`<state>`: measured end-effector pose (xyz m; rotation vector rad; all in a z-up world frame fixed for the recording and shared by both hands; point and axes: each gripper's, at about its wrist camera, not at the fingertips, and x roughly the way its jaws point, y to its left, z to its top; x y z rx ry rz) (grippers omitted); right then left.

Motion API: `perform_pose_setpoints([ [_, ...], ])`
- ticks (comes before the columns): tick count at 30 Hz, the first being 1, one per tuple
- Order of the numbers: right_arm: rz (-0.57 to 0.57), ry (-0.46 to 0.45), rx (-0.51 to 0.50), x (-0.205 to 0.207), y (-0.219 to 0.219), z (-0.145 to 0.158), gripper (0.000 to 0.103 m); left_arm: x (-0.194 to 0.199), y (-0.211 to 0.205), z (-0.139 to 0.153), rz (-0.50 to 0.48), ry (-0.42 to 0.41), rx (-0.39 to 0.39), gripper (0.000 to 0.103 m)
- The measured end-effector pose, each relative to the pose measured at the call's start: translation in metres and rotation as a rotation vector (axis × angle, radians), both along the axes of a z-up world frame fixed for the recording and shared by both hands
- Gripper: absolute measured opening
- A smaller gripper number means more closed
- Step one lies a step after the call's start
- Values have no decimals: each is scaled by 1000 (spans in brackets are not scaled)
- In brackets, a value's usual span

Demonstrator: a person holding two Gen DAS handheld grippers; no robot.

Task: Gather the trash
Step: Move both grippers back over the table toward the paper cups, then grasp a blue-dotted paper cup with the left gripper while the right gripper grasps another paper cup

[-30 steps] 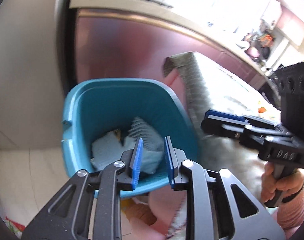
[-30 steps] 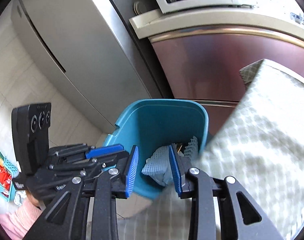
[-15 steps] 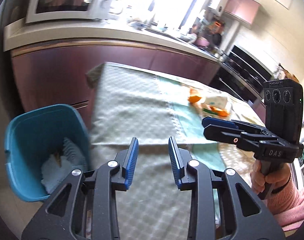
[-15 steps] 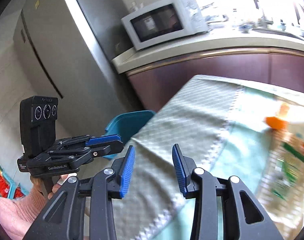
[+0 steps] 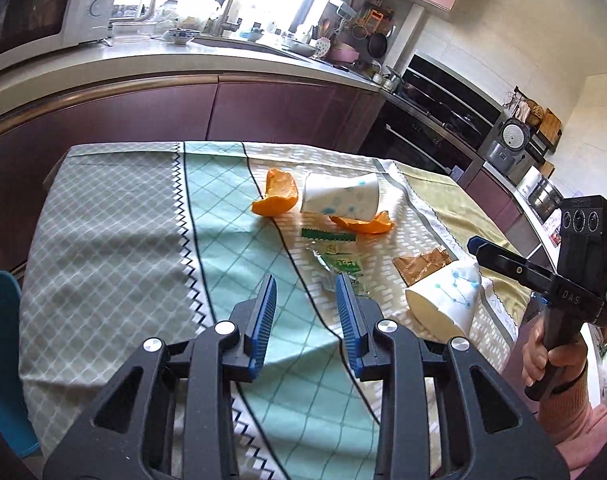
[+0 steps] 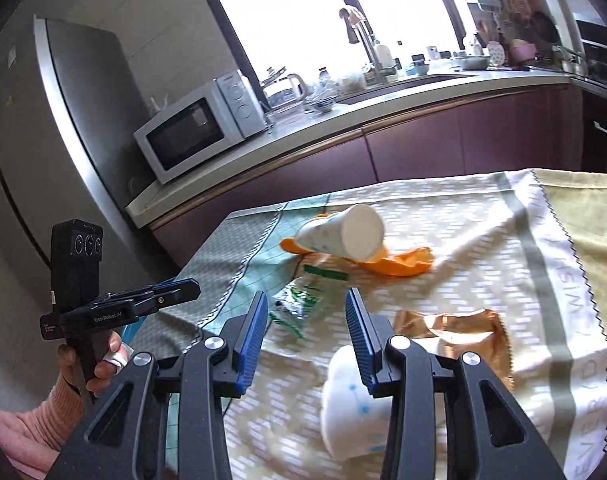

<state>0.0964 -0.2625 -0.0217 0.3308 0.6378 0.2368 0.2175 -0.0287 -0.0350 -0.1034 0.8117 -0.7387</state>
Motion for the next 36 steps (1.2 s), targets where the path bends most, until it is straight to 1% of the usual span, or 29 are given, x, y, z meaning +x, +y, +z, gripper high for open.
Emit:
perform_pose_setpoints([
  [3, -47, 2, 7, -2, -23, -5, 38, 2, -25, -2, -39, 5, 1, 30],
  [6, -78, 11, 15, -1, -37, -11, 38, -5, -45, -6, -91, 17, -2, 31],
  [8, -94, 20, 24, -5, -47, -16, 38, -12, -57, -11, -126, 33, -2, 33],
  [13, -106, 53, 45, -13, -58, -32, 38, -34, -86, -30, -247, 116, -29, 34],
  [15, -107, 63, 63, -16, -62, -37, 38, -40, -99, -39, -290, 157, -44, 34],
  [17, -106, 67, 86, -19, -64, -40, 38, -42, -112, -49, -322, 209, -68, 36],
  [20, -94, 73, 111, -20, -65, -43, 38, -44, -128, -59, -349, 262, -95, 41],
  [24, -67, 74, 134, -20, -59, -43, 38, -38, -140, -72, -343, 326, -125, 41],
  [25, -62, 75, 136, -19, -57, -43, 38, -36, -140, -74, -338, 340, -139, 40],
  [27, -44, 75, 142, -18, -53, -43, 38, -31, -138, -76, -332, 364, -169, 34],
  [29, -20, 77, 150, -15, -48, -43, 39, -27, -135, -78, -333, 392, -201, 26],
  [30, -8, 77, 149, -13, -44, -43, 39, -26, -133, -79, -330, 402, -214, 24],
  [31, 3, 77, 145, -12, -41, -42, 39, -25, -131, -79, -328, 406, -223, 19],
  [33, 25, 78, 137, -8, -35, -41, 40, -23, -126, -77, -319, 402, -240, 17],
  [34, 33, 78, 133, -6, -32, -40, 39, -23, -124, -75, -317, 396, -251, 13],
  [35, 39, 78, 133, -4, -31, -39, 39, -23, -119, -72, -313, 393, -261, 6],
  [36, 44, 76, 130, -2, -30, -39, 39, -23, -116, -70, -308, 388, -268, 4],
])
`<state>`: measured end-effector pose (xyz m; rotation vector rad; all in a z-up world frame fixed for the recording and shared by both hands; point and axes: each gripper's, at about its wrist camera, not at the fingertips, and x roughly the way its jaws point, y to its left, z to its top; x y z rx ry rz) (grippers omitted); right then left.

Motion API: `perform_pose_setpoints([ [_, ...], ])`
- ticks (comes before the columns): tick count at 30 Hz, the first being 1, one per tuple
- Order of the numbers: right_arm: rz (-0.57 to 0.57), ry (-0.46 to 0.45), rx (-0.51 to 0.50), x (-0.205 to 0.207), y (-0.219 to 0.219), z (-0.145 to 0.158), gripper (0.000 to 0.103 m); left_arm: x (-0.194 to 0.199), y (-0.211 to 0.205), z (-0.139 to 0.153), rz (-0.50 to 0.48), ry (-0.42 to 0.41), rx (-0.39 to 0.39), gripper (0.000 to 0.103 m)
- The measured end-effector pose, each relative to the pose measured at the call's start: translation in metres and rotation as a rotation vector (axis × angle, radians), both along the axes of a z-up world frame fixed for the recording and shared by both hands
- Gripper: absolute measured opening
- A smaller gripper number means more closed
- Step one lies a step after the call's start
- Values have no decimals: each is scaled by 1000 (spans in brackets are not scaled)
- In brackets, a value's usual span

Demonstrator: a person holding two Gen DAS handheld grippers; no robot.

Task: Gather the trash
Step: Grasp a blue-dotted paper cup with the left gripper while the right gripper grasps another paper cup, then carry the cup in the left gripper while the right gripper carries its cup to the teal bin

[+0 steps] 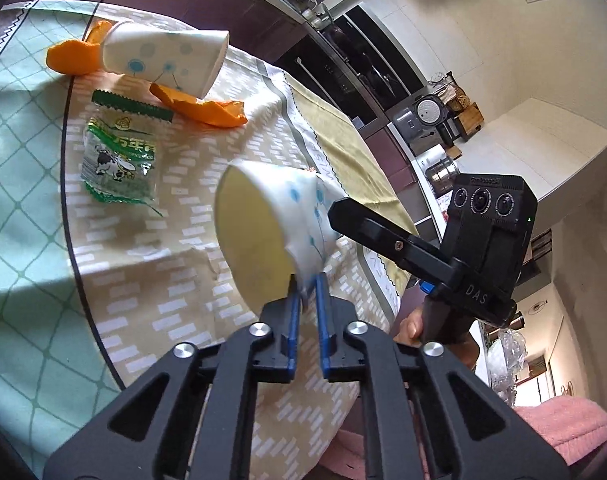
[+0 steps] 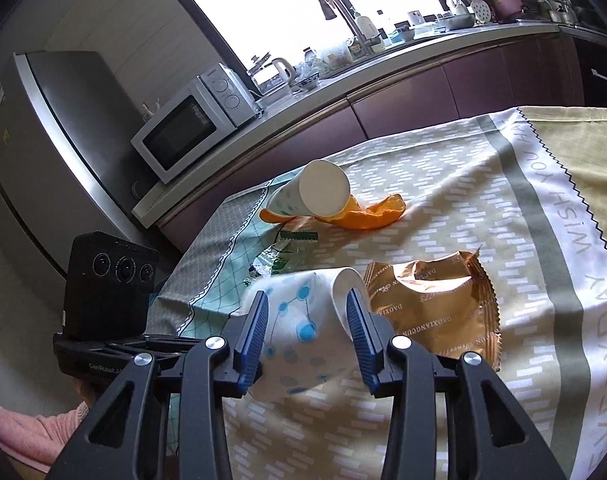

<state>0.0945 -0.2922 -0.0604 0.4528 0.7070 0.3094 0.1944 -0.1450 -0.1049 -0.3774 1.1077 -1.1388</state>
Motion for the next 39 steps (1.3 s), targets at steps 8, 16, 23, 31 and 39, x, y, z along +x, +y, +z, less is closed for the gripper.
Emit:
perform_pose_setpoints([
  [8, -12, -30, -16, 33, 2, 5, 39, -5, 28, 16, 51, -67, 14, 4],
  [16, -5, -40, -75, 93, 28, 7, 36, -13, 64, 30, 109, -114, 36, 4],
  [23, -24, -6, -83, 120, 37, -3, 25, -12, 101, 35, 168, -117, 32, 4],
  [31, -27, -9, -110, 118, 42, -6, 6, -11, 128, 34, 213, -117, 23, 4],
  [39, -35, -52, -91, 104, 35, 6, 3, -11, 157, 38, 257, -139, 28, 4],
])
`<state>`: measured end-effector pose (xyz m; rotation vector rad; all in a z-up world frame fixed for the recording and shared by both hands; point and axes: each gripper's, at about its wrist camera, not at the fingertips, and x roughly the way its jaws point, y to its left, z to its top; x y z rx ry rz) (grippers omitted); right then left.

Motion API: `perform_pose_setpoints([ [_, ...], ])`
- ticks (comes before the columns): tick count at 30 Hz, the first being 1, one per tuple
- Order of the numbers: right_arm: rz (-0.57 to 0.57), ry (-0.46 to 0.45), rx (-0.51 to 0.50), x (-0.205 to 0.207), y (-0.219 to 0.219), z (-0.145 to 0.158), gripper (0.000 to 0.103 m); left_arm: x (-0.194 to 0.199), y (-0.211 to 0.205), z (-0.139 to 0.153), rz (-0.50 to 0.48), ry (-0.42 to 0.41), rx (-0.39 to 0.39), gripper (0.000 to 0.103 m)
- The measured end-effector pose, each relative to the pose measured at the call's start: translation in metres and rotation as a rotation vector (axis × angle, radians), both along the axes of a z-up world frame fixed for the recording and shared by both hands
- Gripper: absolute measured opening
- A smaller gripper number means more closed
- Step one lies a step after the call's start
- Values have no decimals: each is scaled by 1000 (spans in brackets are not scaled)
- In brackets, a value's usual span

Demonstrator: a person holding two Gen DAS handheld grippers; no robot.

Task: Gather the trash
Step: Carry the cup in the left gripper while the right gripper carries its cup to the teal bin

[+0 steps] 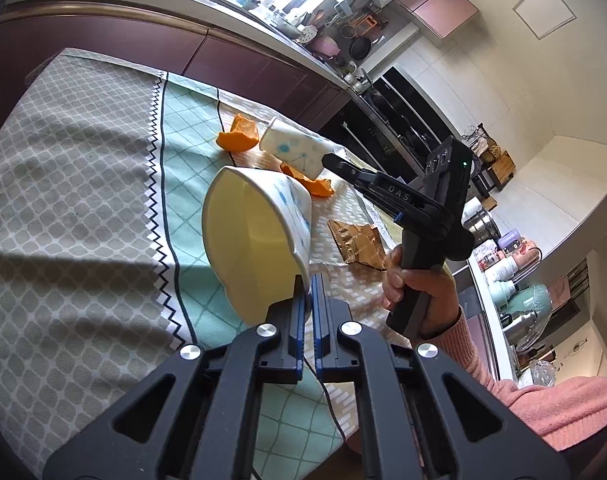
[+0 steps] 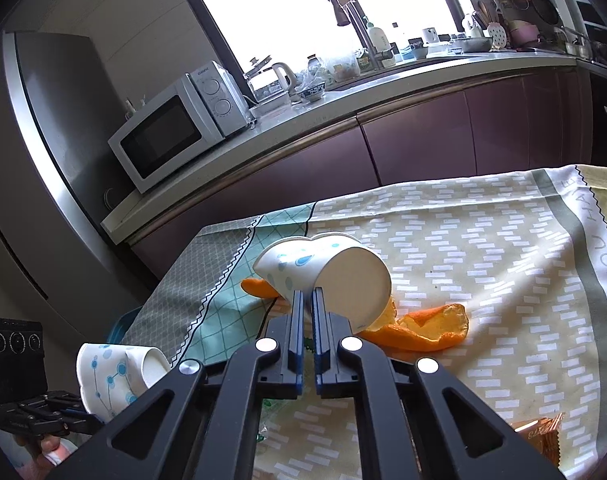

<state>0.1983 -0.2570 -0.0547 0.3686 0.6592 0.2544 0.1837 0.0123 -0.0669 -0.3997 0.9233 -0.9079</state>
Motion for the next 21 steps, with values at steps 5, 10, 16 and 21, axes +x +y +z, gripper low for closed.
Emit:
perform_pose_setpoints([
  [5, 4, -28, 15, -14, -3, 11, 2, -1, 23, 8, 32, -19, 0, 4],
  [10, 15, -57, 48, -30, -4, 22, 2, -4, 45, 16, 71, -36, 1, 4],
  [16, 62, -96, 64, -47, 11, 39, 1, -13, 74, 28, 121, -70, 20, 4],
  [21, 138, -119, 71, -53, 38, 50, 1, -22, 104, 37, 171, -95, 29, 4],
])
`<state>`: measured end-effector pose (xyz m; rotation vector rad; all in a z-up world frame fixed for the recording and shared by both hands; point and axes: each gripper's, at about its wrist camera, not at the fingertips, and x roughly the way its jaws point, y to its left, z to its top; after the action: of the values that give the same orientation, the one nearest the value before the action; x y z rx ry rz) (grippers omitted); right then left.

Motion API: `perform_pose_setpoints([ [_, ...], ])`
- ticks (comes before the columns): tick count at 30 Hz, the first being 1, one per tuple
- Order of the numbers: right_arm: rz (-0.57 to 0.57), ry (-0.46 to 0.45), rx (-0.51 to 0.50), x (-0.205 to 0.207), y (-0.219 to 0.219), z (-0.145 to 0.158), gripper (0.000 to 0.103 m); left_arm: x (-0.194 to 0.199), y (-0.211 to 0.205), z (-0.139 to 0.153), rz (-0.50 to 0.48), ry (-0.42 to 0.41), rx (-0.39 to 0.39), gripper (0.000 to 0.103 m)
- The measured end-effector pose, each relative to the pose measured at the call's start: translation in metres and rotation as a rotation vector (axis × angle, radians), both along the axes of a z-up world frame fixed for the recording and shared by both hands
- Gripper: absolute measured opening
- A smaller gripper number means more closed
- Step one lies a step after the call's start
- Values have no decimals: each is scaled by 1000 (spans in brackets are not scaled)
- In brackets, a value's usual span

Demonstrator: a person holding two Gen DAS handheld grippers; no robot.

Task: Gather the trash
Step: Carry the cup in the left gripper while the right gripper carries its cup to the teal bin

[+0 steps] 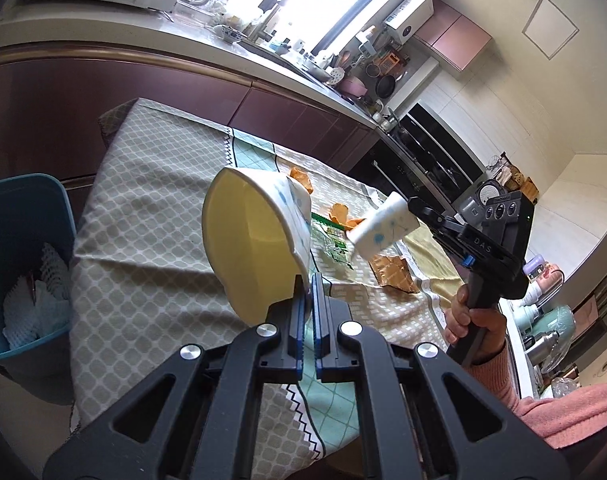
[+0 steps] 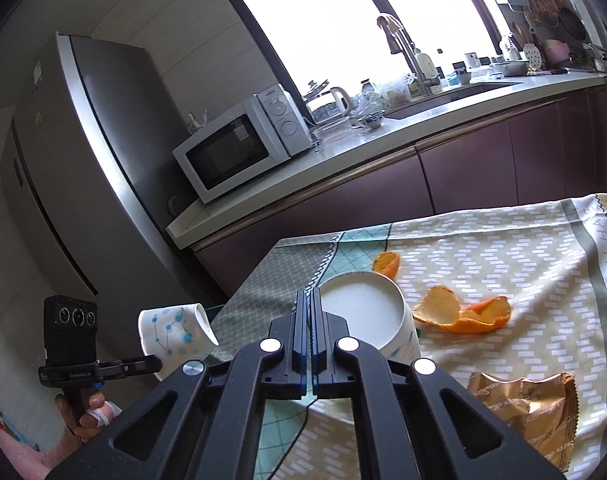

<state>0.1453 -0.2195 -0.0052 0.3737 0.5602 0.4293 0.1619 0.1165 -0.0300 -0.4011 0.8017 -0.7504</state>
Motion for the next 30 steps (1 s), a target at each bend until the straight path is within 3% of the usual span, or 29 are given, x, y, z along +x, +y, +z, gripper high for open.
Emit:
perform_pose_setpoints([
  [6, 91, -9, -40, 4, 44, 4, 0, -8, 43, 3, 72, -9, 8, 4],
  [13, 42, 46, -103, 1, 48, -8, 6, -19, 75, -5, 110, 15, -2, 4],
  [14, 29, 55, -108, -3, 44, -11, 8, -19, 78, -7, 111, 18, -4, 4],
  [16, -4, 77, -124, -13, 35, -17, 27, -19, 74, -9, 108, 22, -10, 4],
  [21, -60, 143, -143, -42, 11, -31, 47, -19, 67, -12, 92, 23, -15, 4],
  [24, -79, 199, -115, -54, -1, -43, 55, -18, 62, -14, 87, 26, -14, 4],
  [30, -31, 314, -26, -59, -2, -74, 55, -17, 57, -15, 85, 31, -13, 4],
])
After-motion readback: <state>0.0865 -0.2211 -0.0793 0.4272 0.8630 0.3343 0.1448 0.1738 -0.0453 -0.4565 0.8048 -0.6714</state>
